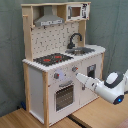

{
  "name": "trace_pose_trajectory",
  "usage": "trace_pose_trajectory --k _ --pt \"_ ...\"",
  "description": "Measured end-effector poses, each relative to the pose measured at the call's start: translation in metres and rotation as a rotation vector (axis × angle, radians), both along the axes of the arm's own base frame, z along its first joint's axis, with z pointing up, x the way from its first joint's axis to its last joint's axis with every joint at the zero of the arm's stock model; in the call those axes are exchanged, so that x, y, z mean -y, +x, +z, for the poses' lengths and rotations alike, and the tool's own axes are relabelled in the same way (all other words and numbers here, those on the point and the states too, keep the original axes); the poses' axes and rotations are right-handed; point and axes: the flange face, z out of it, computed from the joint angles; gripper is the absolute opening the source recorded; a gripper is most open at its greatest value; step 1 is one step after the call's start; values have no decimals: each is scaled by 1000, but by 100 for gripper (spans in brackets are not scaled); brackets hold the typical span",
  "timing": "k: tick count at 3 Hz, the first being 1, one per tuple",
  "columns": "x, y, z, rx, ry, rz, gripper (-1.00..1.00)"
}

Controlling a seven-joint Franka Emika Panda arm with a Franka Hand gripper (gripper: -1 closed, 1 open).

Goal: Play with the kitchen

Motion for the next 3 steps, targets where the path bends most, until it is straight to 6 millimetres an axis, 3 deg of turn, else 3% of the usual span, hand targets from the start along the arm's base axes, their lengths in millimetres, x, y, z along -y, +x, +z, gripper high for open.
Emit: trace_pose_trajectory --k 1,2,3 --pt "29 -1 -11 0 -56 -32 100" --pt "47 2 1 20 -42 -62 100" --pt "68 20 11 31 -10 -69 100"
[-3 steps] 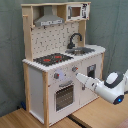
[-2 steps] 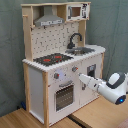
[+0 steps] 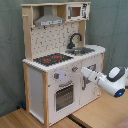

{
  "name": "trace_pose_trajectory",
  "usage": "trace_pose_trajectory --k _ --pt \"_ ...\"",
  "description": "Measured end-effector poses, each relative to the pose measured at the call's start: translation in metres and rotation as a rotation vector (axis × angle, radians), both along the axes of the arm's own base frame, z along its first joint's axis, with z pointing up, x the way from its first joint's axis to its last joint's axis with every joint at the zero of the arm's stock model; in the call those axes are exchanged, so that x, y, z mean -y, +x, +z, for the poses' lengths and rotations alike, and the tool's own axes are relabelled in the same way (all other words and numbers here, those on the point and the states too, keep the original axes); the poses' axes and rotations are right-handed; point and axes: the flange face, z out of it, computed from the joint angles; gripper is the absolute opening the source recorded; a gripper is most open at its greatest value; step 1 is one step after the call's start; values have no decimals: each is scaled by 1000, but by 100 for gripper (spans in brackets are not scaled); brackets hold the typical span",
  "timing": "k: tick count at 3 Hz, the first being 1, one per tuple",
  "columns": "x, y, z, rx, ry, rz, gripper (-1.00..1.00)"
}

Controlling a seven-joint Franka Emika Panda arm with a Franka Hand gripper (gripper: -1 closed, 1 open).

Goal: Play with the kitchen

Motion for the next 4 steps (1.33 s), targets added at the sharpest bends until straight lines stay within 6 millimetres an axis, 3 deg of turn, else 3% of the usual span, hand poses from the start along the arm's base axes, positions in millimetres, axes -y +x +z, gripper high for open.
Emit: trace_pose_trajectory --k 1,4 --pt "21 18 -3 18 28 9 100" --pt "60 50 -27 62 205 64 100"
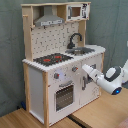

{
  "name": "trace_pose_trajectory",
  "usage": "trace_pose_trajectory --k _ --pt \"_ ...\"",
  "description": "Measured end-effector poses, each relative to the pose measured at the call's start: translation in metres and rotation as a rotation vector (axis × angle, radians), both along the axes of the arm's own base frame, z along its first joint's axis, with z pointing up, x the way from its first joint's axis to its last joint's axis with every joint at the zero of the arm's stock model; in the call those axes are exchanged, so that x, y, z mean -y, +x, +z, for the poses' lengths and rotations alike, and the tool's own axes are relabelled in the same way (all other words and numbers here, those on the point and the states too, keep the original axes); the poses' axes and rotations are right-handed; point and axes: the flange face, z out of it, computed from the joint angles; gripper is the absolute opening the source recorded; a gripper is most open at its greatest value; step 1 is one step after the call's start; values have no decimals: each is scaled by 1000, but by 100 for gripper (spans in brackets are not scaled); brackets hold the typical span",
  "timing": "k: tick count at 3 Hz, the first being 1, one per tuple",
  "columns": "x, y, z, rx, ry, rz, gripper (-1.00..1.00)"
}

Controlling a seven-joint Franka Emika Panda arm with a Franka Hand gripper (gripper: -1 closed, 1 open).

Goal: Play with the kitchen

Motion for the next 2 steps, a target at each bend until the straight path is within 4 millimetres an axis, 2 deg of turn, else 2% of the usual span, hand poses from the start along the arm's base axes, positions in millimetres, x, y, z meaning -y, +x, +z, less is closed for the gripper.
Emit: trace_pose_trajectory --k 2 --pt "8 14 -4 41 151 79 100"
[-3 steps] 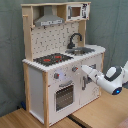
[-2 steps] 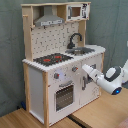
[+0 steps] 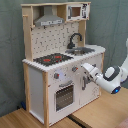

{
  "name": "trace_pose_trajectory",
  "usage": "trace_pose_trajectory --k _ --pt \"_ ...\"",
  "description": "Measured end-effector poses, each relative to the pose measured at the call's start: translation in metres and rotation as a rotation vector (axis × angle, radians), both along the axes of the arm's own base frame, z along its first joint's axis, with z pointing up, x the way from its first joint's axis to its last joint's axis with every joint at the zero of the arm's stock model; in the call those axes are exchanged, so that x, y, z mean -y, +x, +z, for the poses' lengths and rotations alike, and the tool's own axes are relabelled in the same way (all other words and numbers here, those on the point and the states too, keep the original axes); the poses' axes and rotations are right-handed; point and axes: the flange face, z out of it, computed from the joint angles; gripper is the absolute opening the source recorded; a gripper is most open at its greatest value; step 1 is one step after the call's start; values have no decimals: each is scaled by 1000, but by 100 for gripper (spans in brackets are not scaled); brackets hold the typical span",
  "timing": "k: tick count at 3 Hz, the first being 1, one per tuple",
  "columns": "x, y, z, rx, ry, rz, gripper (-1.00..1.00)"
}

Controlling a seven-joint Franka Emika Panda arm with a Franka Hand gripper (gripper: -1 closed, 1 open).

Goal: Play with the kitchen

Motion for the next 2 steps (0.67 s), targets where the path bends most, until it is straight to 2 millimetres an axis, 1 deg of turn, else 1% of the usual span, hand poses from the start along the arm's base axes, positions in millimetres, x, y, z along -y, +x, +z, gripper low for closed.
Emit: trace_pose_trajectory --k 2 --pt "9 18 -2 26 170 63 100"
